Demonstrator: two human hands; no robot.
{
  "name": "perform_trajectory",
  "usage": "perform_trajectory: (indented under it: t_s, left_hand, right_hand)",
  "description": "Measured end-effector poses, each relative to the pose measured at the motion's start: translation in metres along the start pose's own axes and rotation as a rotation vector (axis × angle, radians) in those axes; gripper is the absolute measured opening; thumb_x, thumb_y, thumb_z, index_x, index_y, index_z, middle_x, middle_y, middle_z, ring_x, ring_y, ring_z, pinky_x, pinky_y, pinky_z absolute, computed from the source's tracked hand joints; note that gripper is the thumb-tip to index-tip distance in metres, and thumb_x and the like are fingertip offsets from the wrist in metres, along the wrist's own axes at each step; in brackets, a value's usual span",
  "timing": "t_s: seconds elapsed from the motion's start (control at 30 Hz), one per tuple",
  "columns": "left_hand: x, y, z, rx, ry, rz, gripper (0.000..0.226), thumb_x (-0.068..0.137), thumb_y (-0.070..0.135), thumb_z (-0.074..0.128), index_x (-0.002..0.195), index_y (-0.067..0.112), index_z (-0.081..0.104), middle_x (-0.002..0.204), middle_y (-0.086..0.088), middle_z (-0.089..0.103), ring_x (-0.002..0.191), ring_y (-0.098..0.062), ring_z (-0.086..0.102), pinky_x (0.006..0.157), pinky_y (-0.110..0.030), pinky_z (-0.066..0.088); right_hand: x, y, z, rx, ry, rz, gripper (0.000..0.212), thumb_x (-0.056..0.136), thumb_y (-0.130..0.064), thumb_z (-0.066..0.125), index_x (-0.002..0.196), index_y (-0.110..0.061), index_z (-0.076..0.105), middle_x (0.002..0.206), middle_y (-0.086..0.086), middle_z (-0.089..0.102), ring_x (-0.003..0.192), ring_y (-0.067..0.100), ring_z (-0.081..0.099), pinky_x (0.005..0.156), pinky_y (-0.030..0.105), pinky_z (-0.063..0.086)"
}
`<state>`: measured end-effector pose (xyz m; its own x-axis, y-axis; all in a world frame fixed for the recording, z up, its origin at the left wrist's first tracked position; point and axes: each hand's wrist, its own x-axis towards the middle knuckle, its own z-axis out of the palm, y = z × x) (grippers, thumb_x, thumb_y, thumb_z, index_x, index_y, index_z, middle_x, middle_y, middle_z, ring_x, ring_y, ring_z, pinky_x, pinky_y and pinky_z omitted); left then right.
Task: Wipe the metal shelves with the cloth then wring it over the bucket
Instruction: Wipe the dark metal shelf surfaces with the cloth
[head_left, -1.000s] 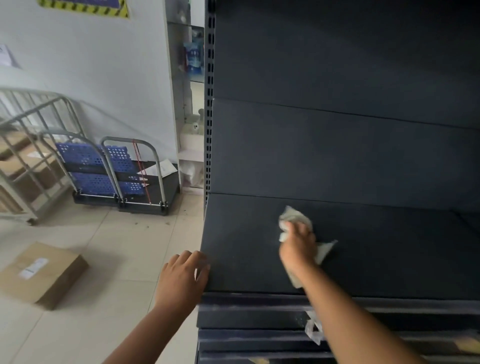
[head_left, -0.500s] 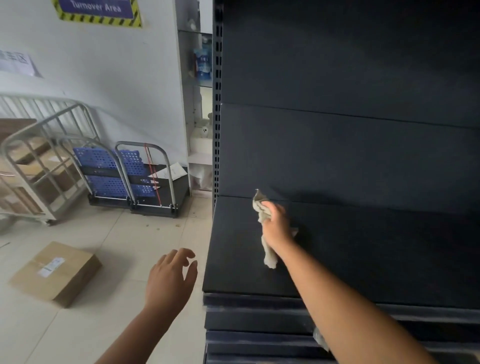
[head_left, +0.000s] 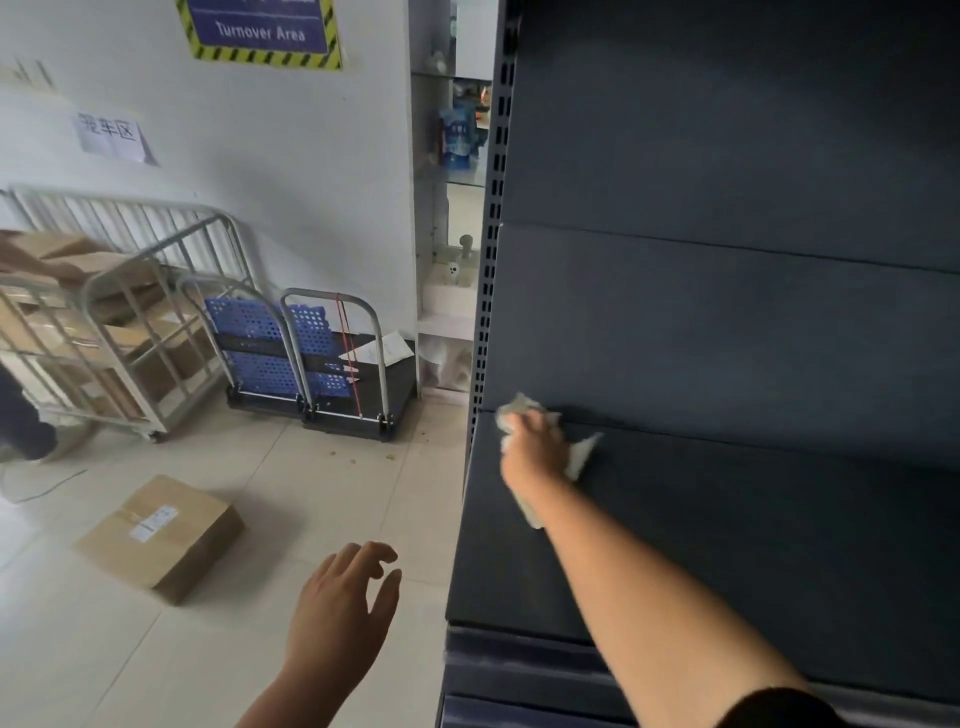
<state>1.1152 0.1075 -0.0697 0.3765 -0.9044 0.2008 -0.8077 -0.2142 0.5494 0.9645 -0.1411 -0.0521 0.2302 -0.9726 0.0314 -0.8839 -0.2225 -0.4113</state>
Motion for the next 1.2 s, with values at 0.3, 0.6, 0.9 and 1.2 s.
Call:
perform_trajectory:
  t_s: [0.3,0.6,0.9,1.2]
  left_hand:
    - [-0.001,-0.006,-0.011,-0.047,0.023,-0.018,0.013,0.084,0.031,0.064,0.095,0.034,0.058,0.081,0.016,0.056,0.075,-0.011,0.054,0.063,-0.033,0.046]
    - [0.021,0.034,0.013,-0.152,-0.036,0.071,0.012,0.087,0.031,0.059,0.098,0.027,0.061,0.085,0.009,0.06,0.078,-0.017,0.055,0.067,-0.034,0.046]
    - [0.035,0.054,0.017,-0.172,-0.031,0.127,0.01,0.088,0.031,0.057,0.098,0.028,0.06,0.087,0.009,0.059,0.077,-0.016,0.054,0.066,-0.031,0.043]
    - [0.027,-0.001,-0.022,-0.15,0.077,-0.056,0.006,0.087,0.03,0.058,0.093,0.03,0.059,0.085,0.009,0.058,0.071,-0.015,0.058,0.062,-0.032,0.042]
  right_hand:
    - [-0.043,-0.053,-0.002,0.478,-0.097,-0.194,0.055,0.08,0.011,0.038,0.125,-0.013,0.058,0.135,0.01,0.05,0.126,0.028,0.045,0.111,0.032,0.031]
    - [-0.138,0.142,-0.082,-0.125,0.105,0.396,0.055,0.084,-0.002,0.048,0.136,-0.019,0.043,0.148,0.015,0.033,0.119,0.047,0.037,0.102,0.049,0.034]
    - [-0.188,0.051,-0.039,-0.095,-0.006,0.118,0.057,0.086,-0.01,0.045,0.139,-0.025,0.03,0.15,0.009,0.025,0.13,0.036,0.029,0.108,0.047,0.028]
    - [-0.184,-0.09,0.025,0.089,-0.217,-0.18,0.046,0.086,-0.009,0.047,0.13,-0.021,0.039,0.141,0.007,0.034,0.125,0.034,0.033,0.103,0.046,0.032]
